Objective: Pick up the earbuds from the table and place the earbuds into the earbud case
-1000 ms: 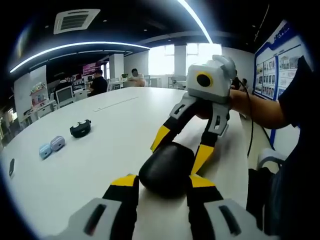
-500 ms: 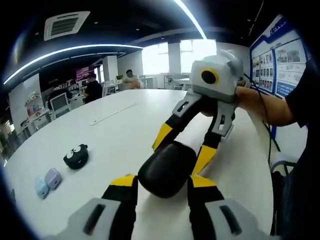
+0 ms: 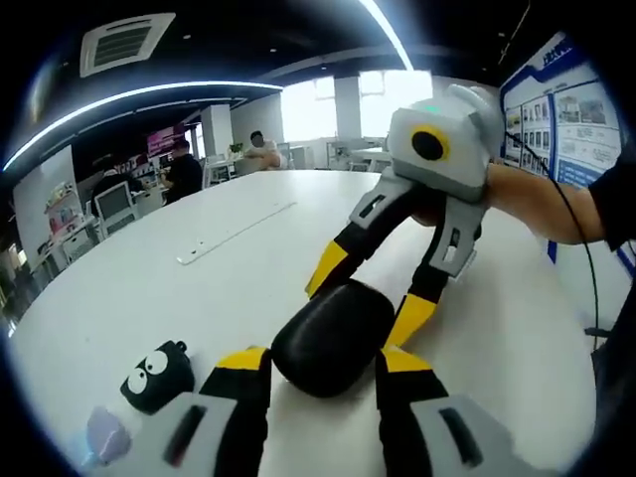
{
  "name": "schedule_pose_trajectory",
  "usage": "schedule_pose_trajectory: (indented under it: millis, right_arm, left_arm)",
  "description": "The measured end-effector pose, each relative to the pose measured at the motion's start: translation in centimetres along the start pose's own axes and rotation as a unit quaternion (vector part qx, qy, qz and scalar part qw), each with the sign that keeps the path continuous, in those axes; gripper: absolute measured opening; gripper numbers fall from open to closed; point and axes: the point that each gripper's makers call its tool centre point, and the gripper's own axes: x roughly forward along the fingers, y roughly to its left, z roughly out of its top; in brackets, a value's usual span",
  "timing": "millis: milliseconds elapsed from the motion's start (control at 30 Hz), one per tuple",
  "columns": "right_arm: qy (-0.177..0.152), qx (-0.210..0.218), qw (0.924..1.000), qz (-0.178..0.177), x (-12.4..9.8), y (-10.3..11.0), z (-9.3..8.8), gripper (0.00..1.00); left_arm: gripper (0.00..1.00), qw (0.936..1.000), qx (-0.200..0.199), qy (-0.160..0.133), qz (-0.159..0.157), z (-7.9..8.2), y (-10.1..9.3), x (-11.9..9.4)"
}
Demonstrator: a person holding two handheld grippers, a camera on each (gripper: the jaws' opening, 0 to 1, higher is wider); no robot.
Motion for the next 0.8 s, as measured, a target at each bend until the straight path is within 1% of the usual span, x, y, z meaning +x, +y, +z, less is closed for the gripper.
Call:
schedule_pose_trajectory:
  millis: [100,200,267,367,433,467,600,633,667,800]
  right_arm:
    - [0.004,0.001,1.0000,-0.001,0.4,-1.0,-0.3,0.39]
    - [0.005,0.003,1.0000,-0.001,0.8,-2.3,-0.5,0.39]
    - [0.004,0.003,1.0000,-0.002,1.0,-2.7,-0.6,0.39]
    - [0.007,-0.002,1.0000,-0.002,1.6,-4.3,-0.7,0.39]
    - [0.009,-0.004,1.0000,-0.002,1.8,-4.7,-0.7,0.39]
    - [0.010,-0.004,0.9999,-0.003,1.9,-5.3,-0.8,0.39]
    - [0.012,-0.006,0.9999,-0.003,2.2,-6.3,-0.8,0.39]
    - [0.013,-0.004,0.9999,-0.002,2.3,-6.7,-0.8,0.39]
    - [0.014,-0.001,0.9999,-0.001,2.3,-7.1,-0.9,0.39]
    - [0.011,0.015,0.9998,0.004,2.4,-7.3,-1.1,0.39]
  left_arm:
    - [0.44,1.0000,-0.001,0.006,0.000,0.1,0.7,0.8]
    - [0.44,1.0000,-0.001,0.009,0.001,0.3,2.0,1.8]
    - [0.44,0.9999,0.000,0.011,0.001,0.3,2.4,2.0]
    - [0.44,0.9999,-0.003,0.016,0.004,0.3,3.3,2.8]
    - [0.44,0.9998,-0.003,0.018,0.005,0.4,3.7,3.0]
    - [0.44,0.9998,-0.002,0.020,0.007,0.4,3.9,3.1]
    - [0.44,0.9997,0.001,0.022,0.011,0.6,4.5,3.5]
    - [0.44,0.9996,0.001,0.025,0.012,0.8,5.2,3.9]
    - [0.44,0.9996,0.001,0.026,0.014,0.8,5.3,3.9]
    - [0.44,0.9996,-0.003,0.025,0.015,0.9,6.2,4.2]
